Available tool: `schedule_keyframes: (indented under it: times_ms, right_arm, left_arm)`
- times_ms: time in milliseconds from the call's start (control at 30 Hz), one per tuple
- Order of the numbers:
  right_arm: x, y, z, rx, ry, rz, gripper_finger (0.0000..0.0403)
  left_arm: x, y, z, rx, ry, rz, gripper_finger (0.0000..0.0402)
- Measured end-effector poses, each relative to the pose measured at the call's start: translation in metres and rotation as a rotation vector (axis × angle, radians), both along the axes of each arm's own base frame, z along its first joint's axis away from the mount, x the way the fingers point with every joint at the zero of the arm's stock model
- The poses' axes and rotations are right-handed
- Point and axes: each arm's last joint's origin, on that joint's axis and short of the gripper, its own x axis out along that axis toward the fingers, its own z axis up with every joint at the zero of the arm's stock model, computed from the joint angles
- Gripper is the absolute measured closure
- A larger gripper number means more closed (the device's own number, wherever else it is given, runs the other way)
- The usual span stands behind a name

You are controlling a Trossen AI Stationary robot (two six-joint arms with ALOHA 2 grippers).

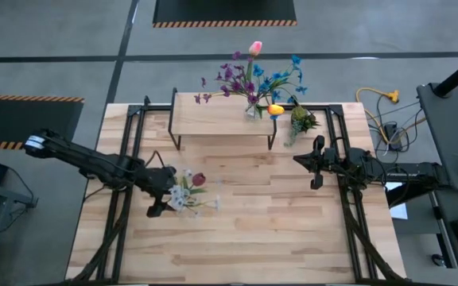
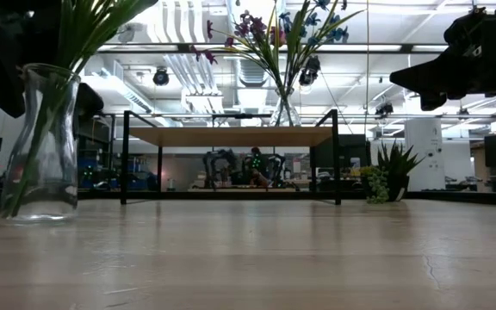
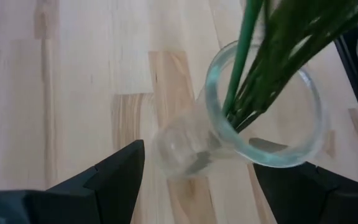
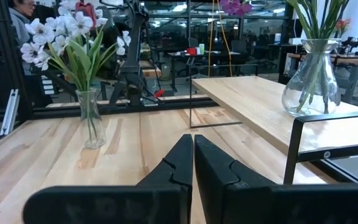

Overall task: Pick and place flowers into a vace then onto a shelf
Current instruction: Put the transparent vase with flowers on the shelf

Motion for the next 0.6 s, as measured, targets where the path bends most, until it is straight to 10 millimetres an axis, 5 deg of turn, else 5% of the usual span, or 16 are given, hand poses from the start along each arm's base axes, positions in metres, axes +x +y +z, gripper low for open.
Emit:
schedule_keyframes:
  times_ms: [600]
  right_arm:
    - [0.000, 0.000, 0.000, -0.003, 0.001, 0.002, 0.0394]
  left_arm:
    - [0.003, -0.001, -0.022, -0.073, -0.130, 0.039, 0.0125]
